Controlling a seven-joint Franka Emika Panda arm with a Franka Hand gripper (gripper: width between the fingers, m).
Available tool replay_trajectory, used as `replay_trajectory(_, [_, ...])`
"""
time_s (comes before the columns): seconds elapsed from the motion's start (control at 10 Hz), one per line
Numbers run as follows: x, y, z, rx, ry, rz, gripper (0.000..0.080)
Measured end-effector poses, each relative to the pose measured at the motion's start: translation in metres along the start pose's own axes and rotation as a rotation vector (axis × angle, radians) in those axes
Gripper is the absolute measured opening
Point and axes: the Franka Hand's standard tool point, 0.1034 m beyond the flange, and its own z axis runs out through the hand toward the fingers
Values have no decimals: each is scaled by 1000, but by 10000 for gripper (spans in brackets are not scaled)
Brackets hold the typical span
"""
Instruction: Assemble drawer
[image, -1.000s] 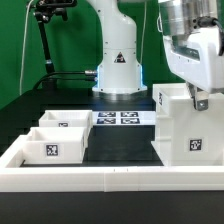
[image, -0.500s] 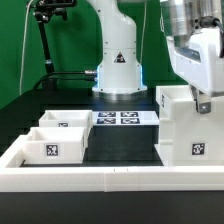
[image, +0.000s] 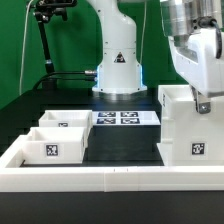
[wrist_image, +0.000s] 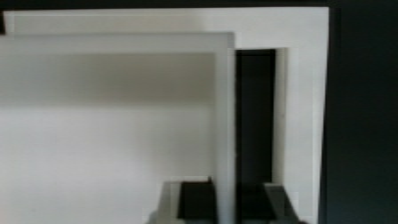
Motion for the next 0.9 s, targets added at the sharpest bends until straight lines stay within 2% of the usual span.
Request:
replay_trajectory(0.3, [-4,-20,-3,16,-5,-8,38])
replay_trajectory(0.9, [-9,-32,-2,32,-1,-27,38])
